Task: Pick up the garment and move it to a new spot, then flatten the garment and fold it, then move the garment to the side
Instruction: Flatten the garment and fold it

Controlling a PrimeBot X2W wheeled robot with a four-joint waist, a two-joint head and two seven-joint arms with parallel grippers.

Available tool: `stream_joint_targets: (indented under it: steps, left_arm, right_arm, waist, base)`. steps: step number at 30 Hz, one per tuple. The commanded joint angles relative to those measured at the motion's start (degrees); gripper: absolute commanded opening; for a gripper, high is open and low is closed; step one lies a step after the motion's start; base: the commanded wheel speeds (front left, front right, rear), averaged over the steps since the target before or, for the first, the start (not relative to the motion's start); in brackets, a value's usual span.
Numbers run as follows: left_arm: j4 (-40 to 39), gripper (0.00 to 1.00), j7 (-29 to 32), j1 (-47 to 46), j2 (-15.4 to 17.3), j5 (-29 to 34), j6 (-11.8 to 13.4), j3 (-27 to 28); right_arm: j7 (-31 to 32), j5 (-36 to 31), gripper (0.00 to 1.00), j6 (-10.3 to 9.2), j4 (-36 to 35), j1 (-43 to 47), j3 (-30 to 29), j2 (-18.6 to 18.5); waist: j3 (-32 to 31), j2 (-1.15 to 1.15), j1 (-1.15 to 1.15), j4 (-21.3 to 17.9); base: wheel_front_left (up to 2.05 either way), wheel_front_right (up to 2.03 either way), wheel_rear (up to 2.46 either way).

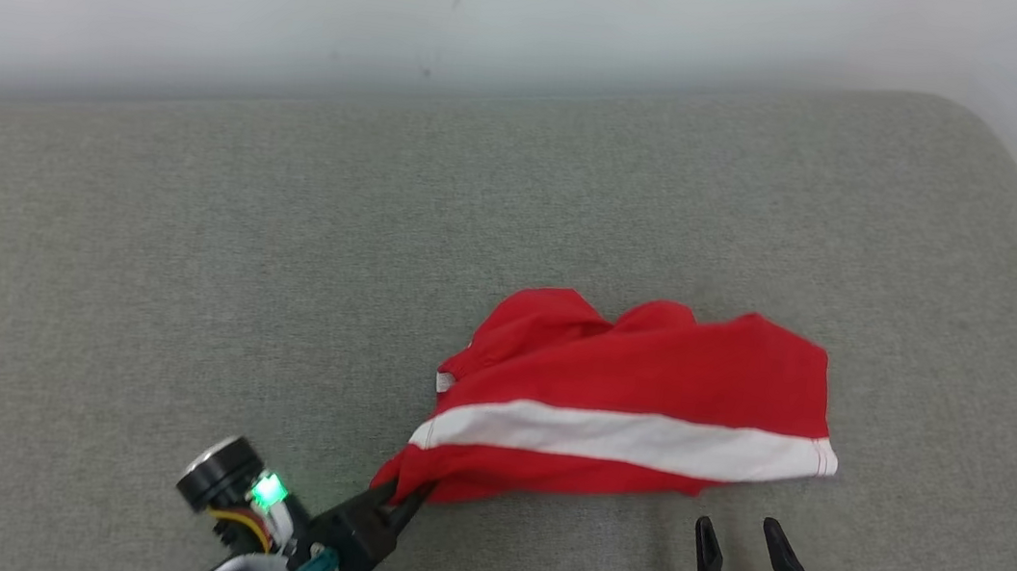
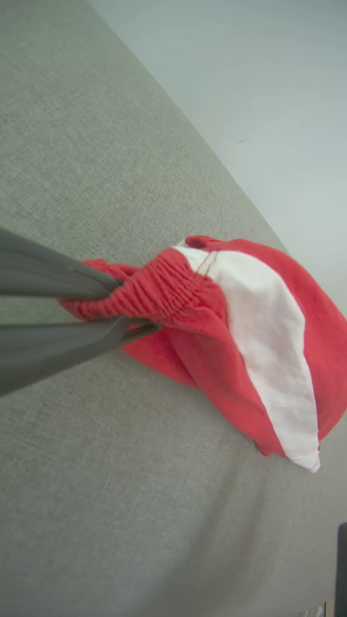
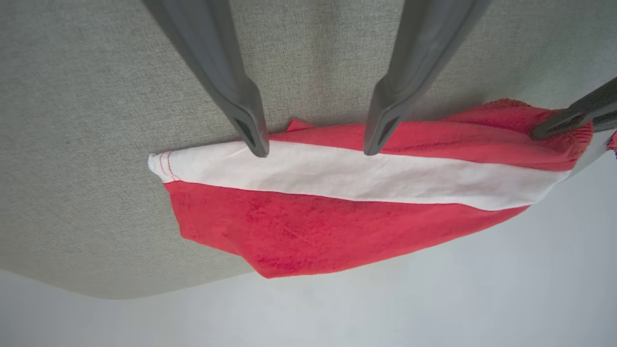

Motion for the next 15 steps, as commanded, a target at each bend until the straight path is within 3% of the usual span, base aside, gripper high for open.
stream_joint_targets:
  steps: [1, 12, 13, 14, 15]
  left_arm:
    - [-0.66, 0.00, -0.19, 2.31, 0.79, -0.30, 0.90, 0.04]
    - [-1.95, 0.00, -0.20, 11.36, 1.37, -2.55, 5.32, 3.69]
    - [-1.46, 0.18, -0.19, 12.33, 1.31, -3.22, 5.73, 4.33]
    - [-1.28, 1.00, -0.20, 13.20, 1.12, -3.87, 6.18, 5.03]
    - [-0.92, 1.00, -0.19, 13.96, 1.00, -4.63, 6.52, 5.76]
  right_arm:
    - [0.00, -0.53, 1.00, -0.13, 0.11, -0.24, -0.06, 0.02]
    - [0.00, -0.79, 1.00, -0.13, 0.69, 0.58, 0.25, -0.02]
    - [0.00, -0.83, 1.00, -0.13, 0.78, 0.65, 0.38, -0.05]
    - [0.00, -0.85, 1.00, -0.13, 0.84, 0.75, 0.48, -0.09]
    - [0.00, -0.87, 1.00, -0.13, 0.88, 0.82, 0.57, -0.11]
  waist:
    - [-0.31, 0.00, 0.00, 1.03]
    - [-1.94, 0.00, 0.00, 1.27]
    - [-2.16, 0.00, 0.00, 1.21]
    - [-2.39, 0.00, 0.00, 1.15]
    - [-2.60, 0.00, 0.00, 1.09]
  base:
    - [0.00, 0.00, 0.00]
    - [0.00, 0.00, 0.00]
    - [0.00, 0.00, 0.00]
    - [0.00, 0.00, 0.00]
    - [0.00, 0.00, 0.00]
